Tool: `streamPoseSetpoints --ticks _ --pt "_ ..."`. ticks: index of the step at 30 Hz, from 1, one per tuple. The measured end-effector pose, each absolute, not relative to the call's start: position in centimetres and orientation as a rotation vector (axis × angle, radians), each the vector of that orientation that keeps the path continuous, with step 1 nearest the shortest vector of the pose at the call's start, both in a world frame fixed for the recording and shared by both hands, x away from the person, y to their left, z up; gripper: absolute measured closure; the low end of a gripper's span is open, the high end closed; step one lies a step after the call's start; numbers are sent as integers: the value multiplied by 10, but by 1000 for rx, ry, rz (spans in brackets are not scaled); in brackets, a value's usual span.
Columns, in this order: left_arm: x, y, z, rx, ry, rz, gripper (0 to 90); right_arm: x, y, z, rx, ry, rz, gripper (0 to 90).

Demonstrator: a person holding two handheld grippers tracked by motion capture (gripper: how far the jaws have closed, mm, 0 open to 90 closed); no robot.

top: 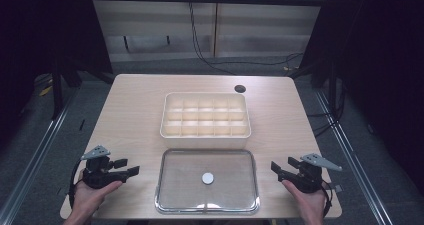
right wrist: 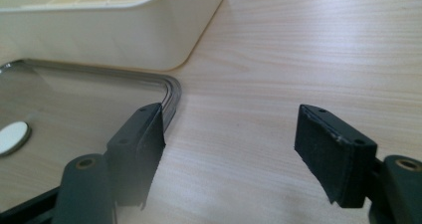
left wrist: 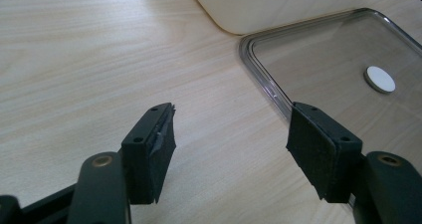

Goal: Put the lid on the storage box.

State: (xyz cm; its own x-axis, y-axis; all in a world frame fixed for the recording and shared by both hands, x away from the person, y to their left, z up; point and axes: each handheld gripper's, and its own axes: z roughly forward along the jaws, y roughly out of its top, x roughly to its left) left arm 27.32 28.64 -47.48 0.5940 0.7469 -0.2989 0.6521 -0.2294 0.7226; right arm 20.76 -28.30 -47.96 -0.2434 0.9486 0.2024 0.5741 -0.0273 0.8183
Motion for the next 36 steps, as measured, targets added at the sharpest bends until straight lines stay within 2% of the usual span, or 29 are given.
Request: streamPoseSetpoints --ticks 2,9,16,20,22,26,31,36 --pt "274 286 -475 1963 1118 142 355 208 -282 -479 1571 1869 1193 330" --pt "273 279 -474 1957 1103 108 354 209 -273 -477 1571 1927 1190 358" --pt "284 250 -464 1983 1022 93 387 216 -261 -468 1560 2020 1240 411" --pt "292 246 -461 1969 1015 31 388 221 -257 -463 1535 2031 1218 414" --pt "296 242 -460 2012 1003 59 408 225 -256 -458 1523 2014 1235 386" --pt "298 235 -461 1994 999 36 409 238 -249 -451 1515 2046 1233 401" --pt "297 230 -468 2032 998 61 406 249 -240 -463 1562 2062 1247 363" --pt "299 235 -475 2006 1034 24 406 252 -236 -472 1566 2102 1206 350"
